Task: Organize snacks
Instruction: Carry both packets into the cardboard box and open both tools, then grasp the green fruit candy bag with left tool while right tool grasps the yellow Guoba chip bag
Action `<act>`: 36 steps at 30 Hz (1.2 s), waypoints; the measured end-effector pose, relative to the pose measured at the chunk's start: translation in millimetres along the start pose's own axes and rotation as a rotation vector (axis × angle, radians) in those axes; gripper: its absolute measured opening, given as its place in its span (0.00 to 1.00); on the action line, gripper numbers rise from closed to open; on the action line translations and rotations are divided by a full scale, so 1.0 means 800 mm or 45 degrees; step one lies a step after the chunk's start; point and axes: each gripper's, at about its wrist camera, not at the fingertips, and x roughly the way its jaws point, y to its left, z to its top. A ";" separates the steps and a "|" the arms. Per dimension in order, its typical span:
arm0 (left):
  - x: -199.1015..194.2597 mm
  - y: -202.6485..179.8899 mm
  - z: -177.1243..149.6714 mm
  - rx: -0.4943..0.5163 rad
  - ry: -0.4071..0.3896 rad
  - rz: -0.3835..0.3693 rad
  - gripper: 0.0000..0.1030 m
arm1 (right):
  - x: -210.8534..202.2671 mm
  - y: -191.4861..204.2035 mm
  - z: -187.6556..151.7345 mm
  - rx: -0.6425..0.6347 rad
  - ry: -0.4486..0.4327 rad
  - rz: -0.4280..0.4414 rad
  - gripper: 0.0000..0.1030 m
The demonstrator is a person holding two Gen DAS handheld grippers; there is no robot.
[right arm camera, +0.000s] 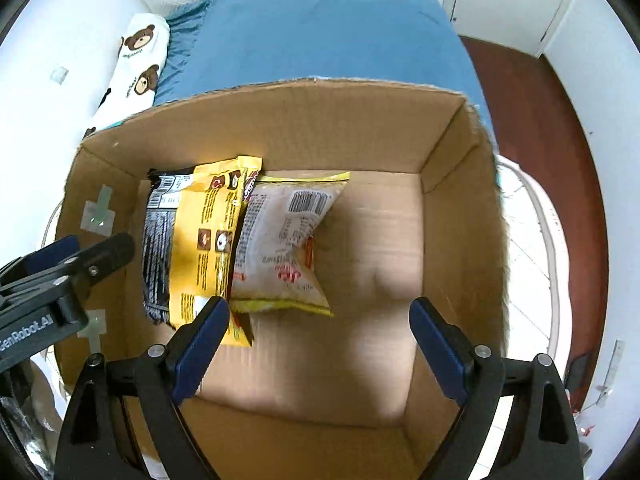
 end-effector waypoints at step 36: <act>-0.021 0.097 -0.294 -0.096 0.142 0.101 0.89 | -0.052 0.045 -0.264 -0.080 -0.007 0.215 0.90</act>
